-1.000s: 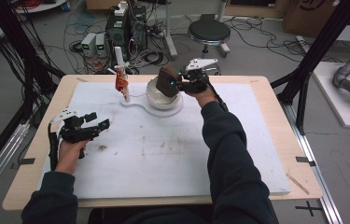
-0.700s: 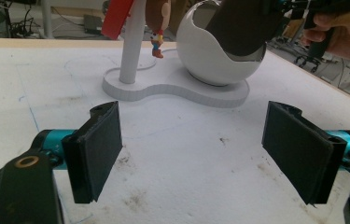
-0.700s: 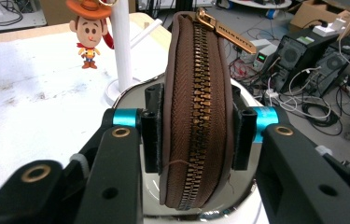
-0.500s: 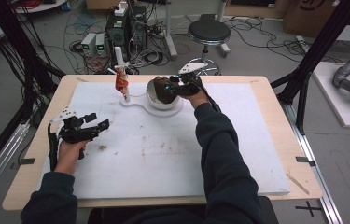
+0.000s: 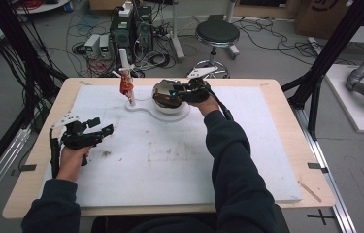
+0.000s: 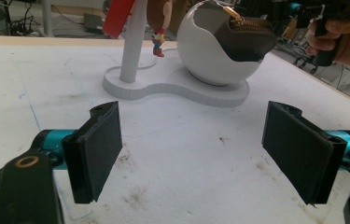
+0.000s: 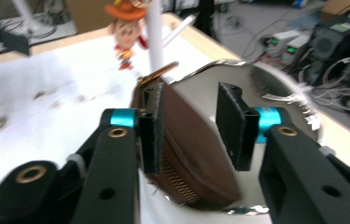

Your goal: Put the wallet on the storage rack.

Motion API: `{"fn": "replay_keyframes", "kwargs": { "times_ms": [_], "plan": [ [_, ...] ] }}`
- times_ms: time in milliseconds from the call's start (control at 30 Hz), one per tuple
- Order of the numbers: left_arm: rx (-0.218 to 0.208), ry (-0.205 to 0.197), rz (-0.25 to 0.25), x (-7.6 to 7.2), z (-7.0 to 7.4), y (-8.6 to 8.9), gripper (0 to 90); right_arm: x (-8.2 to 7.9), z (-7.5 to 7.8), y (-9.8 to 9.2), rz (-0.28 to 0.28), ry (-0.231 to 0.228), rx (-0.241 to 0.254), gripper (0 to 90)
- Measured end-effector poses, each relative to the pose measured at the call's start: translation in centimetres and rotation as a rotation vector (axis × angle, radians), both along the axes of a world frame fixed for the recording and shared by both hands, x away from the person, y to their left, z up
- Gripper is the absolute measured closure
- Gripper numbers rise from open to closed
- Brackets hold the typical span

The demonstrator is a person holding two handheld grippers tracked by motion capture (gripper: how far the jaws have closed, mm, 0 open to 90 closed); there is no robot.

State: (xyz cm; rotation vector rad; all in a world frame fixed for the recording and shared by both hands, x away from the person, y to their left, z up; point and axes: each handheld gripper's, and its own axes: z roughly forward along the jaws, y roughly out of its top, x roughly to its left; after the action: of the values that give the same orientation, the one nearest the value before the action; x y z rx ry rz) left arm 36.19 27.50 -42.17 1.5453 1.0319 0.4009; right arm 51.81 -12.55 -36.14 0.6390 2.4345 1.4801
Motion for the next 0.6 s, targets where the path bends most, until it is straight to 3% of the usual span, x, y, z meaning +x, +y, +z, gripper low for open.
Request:
{"fn": "replay_keyframes", "kwargs": {
  "times_ms": [133,233,267,333,367,600],
  "plan": [
    [0.004,0.001,-0.002,0.0,0.0,0.0,20.0,-0.2,-0.5,0.4,0.045,0.046,-0.031,62.4],
    [0.005,0.003,0.0,0.0,0.0,0.0,20.0,-0.3,-0.7,0.9,0.043,0.031,-0.05,62.5],
    [0.007,0.003,0.0,0.0,0.0,0.0,20.0,-0.4,-0.7,1.1,0.031,0.019,-0.078,63.0],
    [0.006,0.006,-0.001,0.0,0.0,0.0,20.0,-0.7,-0.9,1.9,-0.006,-0.051,-0.239,64.7],
    [0.006,0.005,-0.002,0.0,-0.1,-0.1,20.0,-0.7,-1.1,2.1,-0.006,-0.069,-0.259,63.4],
    [0.008,0.005,-0.002,0.0,-0.1,0.0,20.0,-0.6,-0.6,1.0,-0.043,-0.024,-0.112,56.0]
  ]
}}
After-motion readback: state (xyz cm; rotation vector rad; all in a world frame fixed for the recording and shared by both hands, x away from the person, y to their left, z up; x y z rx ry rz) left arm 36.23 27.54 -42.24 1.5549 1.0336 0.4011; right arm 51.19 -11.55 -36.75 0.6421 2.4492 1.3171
